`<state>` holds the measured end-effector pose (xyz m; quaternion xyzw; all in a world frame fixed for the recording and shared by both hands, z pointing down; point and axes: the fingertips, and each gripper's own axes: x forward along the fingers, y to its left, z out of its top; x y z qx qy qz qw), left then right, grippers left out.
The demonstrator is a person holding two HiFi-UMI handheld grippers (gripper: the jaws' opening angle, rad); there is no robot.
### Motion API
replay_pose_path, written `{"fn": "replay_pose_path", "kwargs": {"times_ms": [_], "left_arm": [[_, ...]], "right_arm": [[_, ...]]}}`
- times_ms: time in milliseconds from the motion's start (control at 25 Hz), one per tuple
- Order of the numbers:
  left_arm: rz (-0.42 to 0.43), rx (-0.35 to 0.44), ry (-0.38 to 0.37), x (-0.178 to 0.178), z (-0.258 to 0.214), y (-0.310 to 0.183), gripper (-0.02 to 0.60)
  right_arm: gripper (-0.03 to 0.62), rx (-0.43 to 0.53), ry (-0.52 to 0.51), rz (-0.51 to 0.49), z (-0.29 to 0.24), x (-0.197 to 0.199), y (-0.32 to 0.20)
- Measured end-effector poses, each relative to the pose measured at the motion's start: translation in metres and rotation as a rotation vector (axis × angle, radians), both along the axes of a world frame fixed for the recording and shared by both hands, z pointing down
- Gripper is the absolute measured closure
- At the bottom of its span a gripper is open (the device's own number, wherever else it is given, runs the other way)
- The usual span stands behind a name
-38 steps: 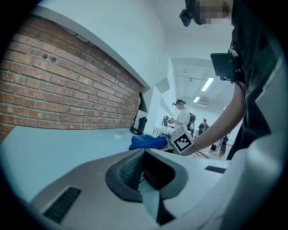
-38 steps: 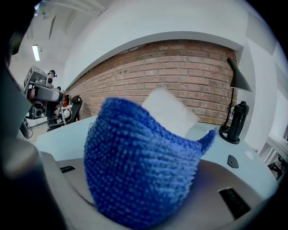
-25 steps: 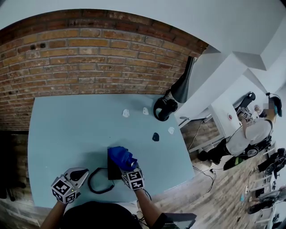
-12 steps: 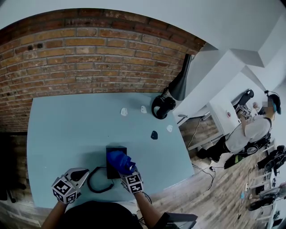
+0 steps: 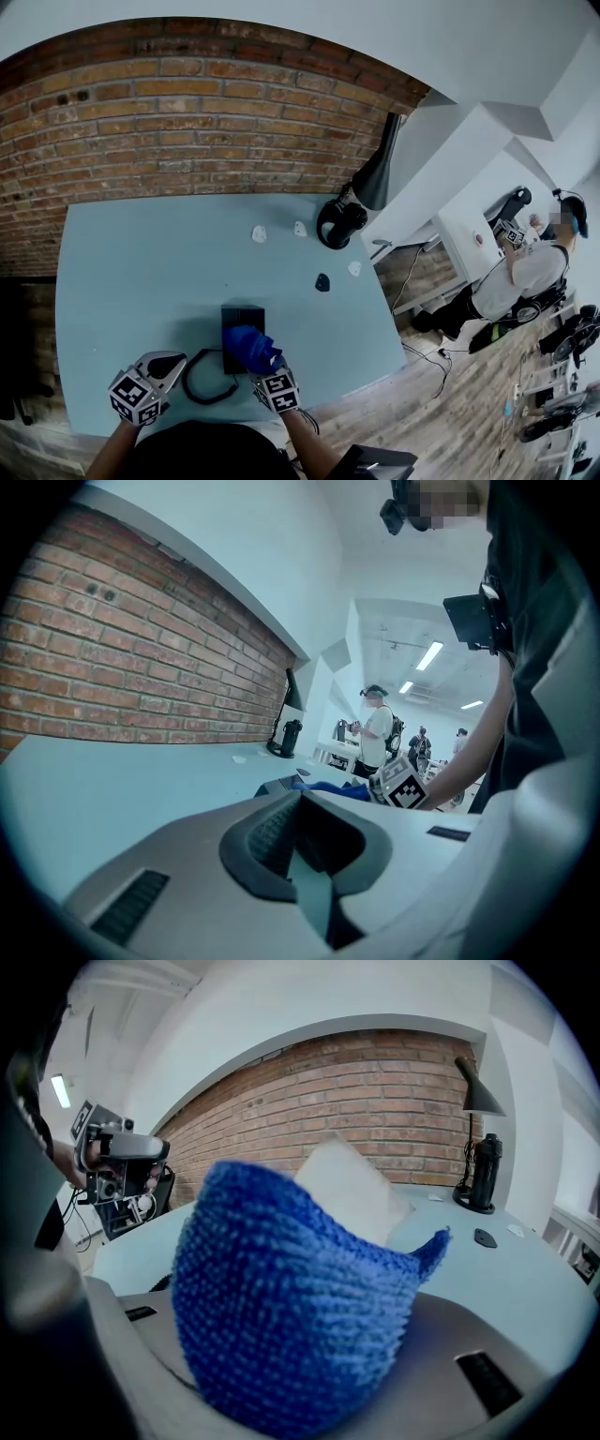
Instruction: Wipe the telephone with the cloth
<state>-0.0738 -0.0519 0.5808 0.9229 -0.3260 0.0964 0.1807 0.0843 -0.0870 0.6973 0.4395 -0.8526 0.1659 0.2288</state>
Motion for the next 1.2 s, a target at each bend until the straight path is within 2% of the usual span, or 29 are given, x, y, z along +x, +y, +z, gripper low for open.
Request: {"fn": "replay_pose_path", "kwargs": {"times_ms": [1200], "left_arm": [[0.006, 0.001, 0.007, 0.004, 0.003, 0.000, 0.560]], "right_arm": [[0.404, -0.117, -0.019, -0.054, 0.024, 0.001, 0.051]]}}
